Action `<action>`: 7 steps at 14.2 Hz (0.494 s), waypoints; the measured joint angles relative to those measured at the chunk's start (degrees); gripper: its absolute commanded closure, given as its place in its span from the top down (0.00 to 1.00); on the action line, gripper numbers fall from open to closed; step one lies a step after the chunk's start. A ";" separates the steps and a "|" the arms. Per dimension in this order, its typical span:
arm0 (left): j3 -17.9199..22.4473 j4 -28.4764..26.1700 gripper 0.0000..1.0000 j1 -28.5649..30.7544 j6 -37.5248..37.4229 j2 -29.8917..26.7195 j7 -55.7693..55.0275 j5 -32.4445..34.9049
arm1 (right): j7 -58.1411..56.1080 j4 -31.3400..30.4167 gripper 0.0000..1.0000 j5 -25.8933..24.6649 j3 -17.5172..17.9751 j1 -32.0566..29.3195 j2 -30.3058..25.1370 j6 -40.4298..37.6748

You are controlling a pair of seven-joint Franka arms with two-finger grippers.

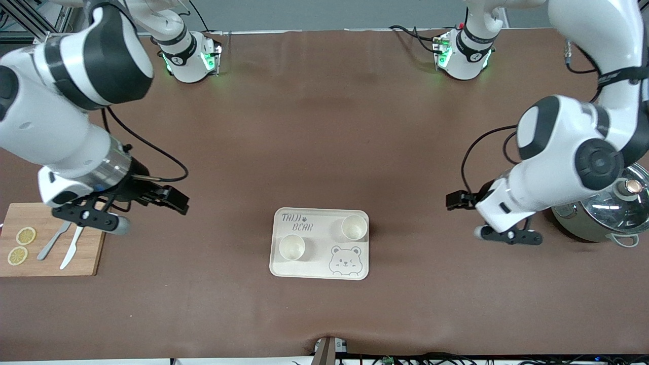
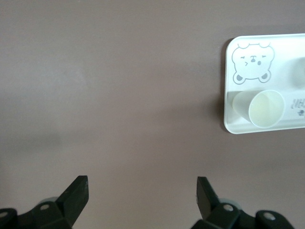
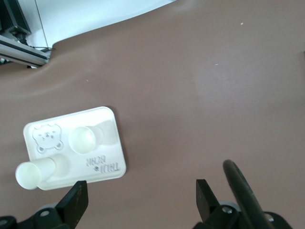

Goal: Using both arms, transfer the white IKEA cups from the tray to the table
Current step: 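Lower both grippers over the two white cups on the tray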

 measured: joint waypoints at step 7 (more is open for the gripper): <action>3.66 6.33 1.00 -9.81 4.43 8.83 -6.57 1.43 | 6.63 -0.41 1.00 -0.04 -0.03 6.99 7.85 10.00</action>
